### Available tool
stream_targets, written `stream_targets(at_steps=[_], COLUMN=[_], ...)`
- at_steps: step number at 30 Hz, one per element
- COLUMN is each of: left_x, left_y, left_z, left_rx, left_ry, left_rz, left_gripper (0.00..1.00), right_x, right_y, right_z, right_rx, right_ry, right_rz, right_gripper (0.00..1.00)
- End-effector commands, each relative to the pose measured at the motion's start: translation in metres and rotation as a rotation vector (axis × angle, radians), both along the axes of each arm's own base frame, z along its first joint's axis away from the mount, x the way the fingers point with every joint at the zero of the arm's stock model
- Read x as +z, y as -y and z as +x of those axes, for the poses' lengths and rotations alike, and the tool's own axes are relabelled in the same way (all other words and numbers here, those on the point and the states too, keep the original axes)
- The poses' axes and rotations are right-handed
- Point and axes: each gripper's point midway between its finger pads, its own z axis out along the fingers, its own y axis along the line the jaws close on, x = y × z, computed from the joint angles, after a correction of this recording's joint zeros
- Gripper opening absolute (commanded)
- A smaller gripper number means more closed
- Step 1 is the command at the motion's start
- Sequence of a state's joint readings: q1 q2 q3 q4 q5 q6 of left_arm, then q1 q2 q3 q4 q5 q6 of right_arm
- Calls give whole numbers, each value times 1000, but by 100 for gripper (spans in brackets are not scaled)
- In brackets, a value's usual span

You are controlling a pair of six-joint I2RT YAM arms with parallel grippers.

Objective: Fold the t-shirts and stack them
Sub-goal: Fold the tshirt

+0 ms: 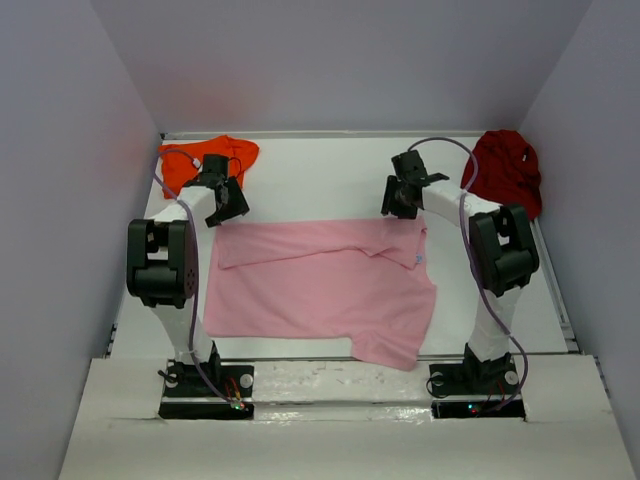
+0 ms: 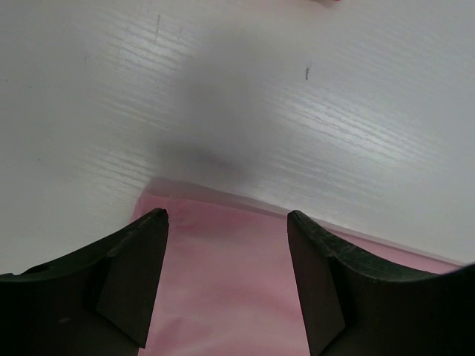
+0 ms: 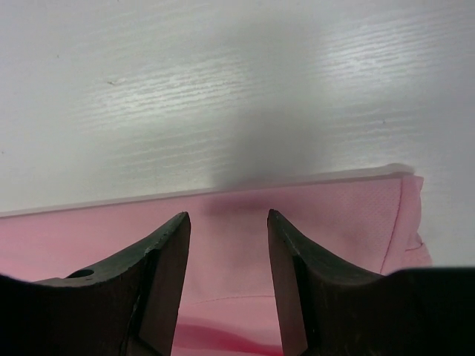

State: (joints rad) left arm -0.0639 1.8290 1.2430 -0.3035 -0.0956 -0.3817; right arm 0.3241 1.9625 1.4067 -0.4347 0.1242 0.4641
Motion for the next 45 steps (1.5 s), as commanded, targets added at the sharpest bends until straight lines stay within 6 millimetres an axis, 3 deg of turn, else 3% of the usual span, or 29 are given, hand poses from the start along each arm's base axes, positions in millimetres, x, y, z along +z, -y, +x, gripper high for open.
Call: stream_targets(at_steps=[1,7,12,18,22,29,37,45], left_x=[28,44,65,56,56,37,16,4], left_y=[-2,7,13,12,11,2,5,11], left_z=[20,22,14,-1,-11,-21,-17,-11], left_rx=[-7,-30,-45,-53,-55,-33,-56,-68], left_ry=[69,97,150,108,95,40,-25,-66], left_rz=[23,48,61,134,189,237,237,225], left_gripper=[74,74,74,74,73,74,74,74], right_x=[14,22,51,52,43,16,-13,-24], right_y=[11,12,15,19,24,24,24,21], right_z=[19,17,2,-18,-28,-34,-31,-25], right_rx=[-42,-46,-55,-50,-58,-68,-75,-76], right_ry=[42,44,109,99,86,24,-32,-67], right_rz=[-37,-37,3,14,-2,-7,-30,-36], right_gripper=[52,51,51,50,51,50,50,47])
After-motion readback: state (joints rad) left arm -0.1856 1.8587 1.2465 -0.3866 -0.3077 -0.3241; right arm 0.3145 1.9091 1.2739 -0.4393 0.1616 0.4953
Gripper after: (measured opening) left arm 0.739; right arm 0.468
